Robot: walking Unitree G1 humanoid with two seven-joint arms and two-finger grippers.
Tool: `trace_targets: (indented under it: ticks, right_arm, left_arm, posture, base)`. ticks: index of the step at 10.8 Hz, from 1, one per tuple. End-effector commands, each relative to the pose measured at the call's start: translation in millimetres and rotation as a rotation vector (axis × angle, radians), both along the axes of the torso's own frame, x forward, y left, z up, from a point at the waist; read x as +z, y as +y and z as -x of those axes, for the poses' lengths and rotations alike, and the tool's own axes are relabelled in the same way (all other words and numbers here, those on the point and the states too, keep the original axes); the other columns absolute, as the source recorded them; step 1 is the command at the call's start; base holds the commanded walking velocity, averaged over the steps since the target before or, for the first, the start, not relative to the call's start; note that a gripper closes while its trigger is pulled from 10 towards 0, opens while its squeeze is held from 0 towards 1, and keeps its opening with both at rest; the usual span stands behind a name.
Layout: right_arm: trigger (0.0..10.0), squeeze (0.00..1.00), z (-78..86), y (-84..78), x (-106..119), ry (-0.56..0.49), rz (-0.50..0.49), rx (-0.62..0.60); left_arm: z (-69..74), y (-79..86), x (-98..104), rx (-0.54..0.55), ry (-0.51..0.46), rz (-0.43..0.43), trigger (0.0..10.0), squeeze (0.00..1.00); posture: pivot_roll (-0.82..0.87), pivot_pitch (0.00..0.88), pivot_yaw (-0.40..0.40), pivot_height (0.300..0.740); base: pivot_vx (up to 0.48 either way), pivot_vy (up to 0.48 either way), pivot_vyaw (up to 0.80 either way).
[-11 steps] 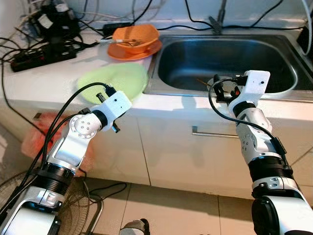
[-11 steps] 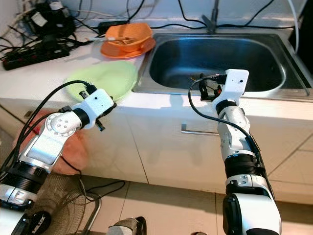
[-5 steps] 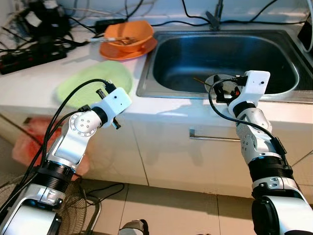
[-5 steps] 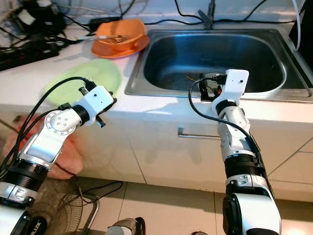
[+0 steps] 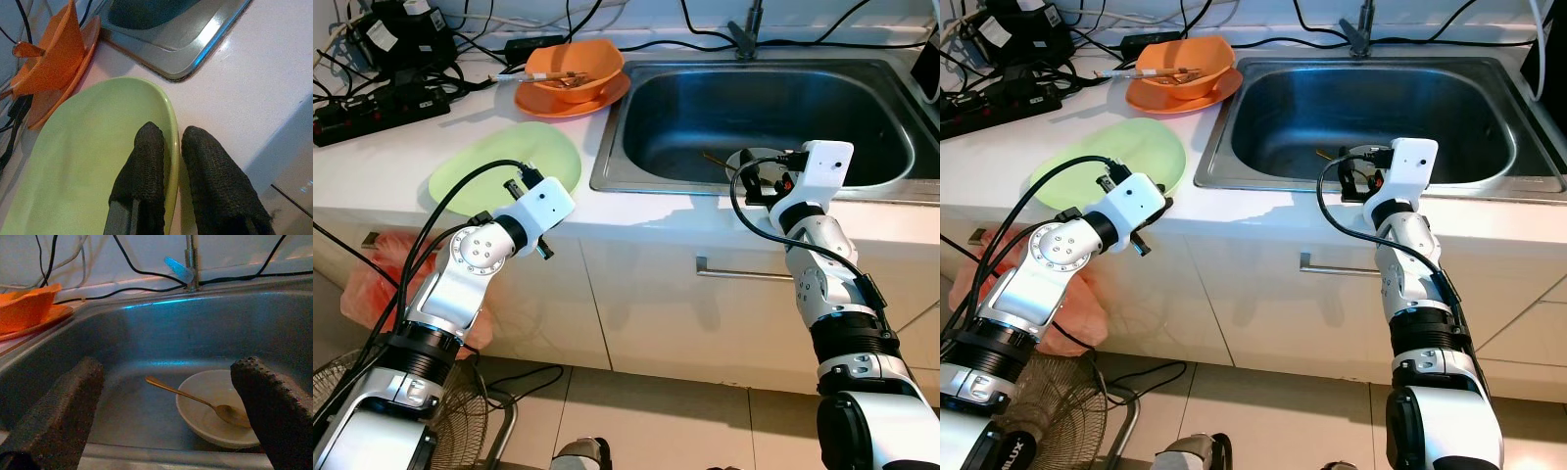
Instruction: Kitchen organization
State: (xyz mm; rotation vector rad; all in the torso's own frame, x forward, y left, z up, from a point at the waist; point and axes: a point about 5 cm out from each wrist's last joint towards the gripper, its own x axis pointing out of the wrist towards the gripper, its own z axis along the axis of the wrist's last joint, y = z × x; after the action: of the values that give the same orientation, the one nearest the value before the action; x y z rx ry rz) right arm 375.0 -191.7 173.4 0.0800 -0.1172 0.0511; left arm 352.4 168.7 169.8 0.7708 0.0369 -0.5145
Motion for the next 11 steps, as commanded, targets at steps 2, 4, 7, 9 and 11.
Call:
trace_targets:
  ticks: [2,4,7,9,11]
  right_arm:
    - [10.0,0.0,-0.5,2.6,-0.7,0.008,0.001,0.013]
    - [10.0,0.0,-0.6,2.2,-0.6,0.008,0.004,0.014]
    - [10.0,0.0,-0.8,2.7,0.1,0.006,0.007,0.015]
    - [10.0,0.0,-0.7,2.0,0.1,0.007,0.008,0.014]
    - [10.0,0.0,-1.5,1.7,0.9,0.007,0.008,0.014]
  left_arm:
    - [-0.3,0.6,0.6,-0.023,-0.001,0.014,4.2,0.0]
    - [-1.2,0.2,6.6,-0.026,-0.038,0.045,10.0,1.0]
    - [-0.7,-1.3,6.7,-0.051,-0.049,0.047,10.0,1.0]
    - [2.6,-9.6,9.4,-0.126,-0.061,0.045,10.0,1.0]
    - [9.0,-22.3,19.1,-0.217,-0.111,0.076,10.0,1.0]
  posture:
    - [0.16,0.061,0.095,0.74]
    - [0.16,0.059,0.093,0.74]
    - [0.16,0.056,0.093,0.74]
    - [0.16,0.056,0.092,0.74]
    - [0.16,0.056,0.09,0.74]
  base:
    - [0.0,0.0,0.0]
    - [0.0,0.0,0.0]
    - [0.0,0.0,0.0]
    - [0.0,0.0,0.0]
    - [0.0,0.0,0.0]
